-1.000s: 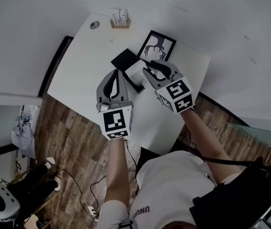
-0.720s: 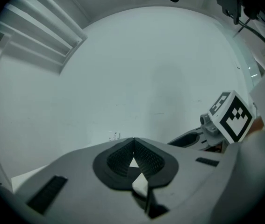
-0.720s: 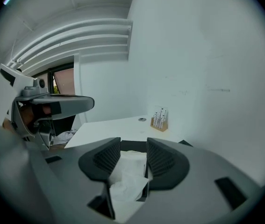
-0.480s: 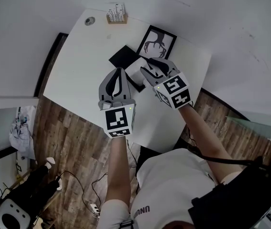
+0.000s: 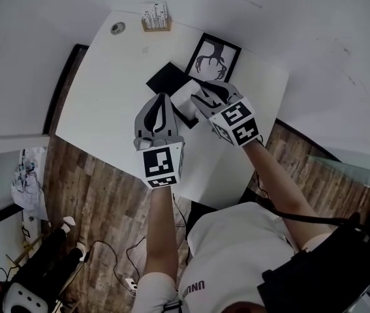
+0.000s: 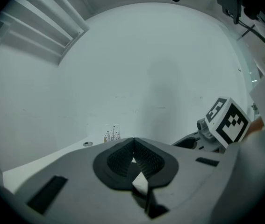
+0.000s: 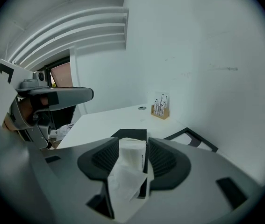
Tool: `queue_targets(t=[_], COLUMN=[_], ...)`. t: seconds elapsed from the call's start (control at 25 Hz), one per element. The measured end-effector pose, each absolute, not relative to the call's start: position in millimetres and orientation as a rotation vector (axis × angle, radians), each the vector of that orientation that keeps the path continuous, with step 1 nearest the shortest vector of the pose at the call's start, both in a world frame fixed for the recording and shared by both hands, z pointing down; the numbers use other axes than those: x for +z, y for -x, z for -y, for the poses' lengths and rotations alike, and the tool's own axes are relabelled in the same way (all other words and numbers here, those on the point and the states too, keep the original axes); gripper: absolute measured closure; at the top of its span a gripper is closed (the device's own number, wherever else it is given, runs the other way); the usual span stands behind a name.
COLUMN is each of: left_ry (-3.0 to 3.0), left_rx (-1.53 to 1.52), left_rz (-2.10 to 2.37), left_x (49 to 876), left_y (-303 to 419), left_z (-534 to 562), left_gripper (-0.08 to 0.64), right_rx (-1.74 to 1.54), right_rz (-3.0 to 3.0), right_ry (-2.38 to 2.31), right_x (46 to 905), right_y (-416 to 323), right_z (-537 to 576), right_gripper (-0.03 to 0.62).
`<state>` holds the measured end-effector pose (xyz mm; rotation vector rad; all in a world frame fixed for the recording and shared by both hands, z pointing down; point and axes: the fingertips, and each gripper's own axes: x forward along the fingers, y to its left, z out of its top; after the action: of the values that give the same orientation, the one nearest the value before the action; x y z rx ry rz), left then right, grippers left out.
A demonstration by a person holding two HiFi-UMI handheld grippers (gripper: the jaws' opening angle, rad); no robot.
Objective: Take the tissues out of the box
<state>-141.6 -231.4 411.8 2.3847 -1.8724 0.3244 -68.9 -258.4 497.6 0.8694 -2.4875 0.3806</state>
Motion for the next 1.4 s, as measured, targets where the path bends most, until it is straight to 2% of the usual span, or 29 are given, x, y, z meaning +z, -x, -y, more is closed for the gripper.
queue_targets(t=[0.6,1.4], left_ry=[-2.369,-2.352], left_rx=[0.326,0.32], left_rz=[1.857,1.879], left_x=[421.4,421.4], left_y=[142.9,151.8], left_z=[236.6,232.8], left_gripper=[0.546,0.546], right_rx=[0.416,0.444], right_rz=[2.438,2.411], right_ry=[-0.827,-0.817], right_x=[517.9,520.5], right_y=[72.1,71.2], right_z=[263.2,260.5], right_gripper=[0.391,0.502])
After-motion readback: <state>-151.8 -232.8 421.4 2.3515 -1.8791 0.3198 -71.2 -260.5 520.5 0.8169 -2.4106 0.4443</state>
